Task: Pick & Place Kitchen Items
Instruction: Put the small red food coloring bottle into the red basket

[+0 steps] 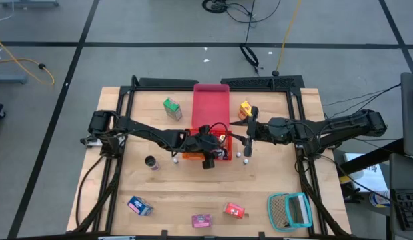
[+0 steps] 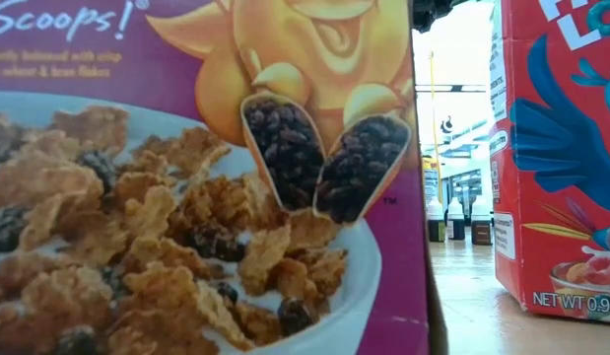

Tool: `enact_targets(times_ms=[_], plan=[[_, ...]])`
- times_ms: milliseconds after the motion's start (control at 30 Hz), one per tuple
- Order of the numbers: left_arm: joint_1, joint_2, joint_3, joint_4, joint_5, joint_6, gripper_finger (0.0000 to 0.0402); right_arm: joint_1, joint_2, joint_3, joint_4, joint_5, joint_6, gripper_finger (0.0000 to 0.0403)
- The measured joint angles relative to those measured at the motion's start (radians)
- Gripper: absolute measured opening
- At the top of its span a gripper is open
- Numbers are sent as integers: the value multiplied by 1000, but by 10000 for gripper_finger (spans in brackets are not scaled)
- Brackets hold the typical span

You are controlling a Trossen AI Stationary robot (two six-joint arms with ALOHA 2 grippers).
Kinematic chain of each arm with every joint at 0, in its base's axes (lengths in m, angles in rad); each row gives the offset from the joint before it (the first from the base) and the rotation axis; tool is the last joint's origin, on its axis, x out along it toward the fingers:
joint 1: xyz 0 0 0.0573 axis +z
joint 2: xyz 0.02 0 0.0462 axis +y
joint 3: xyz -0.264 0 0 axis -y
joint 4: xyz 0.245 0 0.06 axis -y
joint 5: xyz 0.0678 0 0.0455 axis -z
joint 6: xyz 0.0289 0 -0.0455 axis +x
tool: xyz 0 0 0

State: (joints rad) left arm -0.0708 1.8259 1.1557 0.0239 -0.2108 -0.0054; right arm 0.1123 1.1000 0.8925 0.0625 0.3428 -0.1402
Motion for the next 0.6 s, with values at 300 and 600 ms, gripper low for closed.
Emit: enact_targets(times_ms=[300,600], plan=[[-1,0,0,-24,-52,-2,200,0,0,0,-55,0,19,171],[-2,-50,-2,-12,-84,-28,200,1,0,0,-350,0,236,171]])
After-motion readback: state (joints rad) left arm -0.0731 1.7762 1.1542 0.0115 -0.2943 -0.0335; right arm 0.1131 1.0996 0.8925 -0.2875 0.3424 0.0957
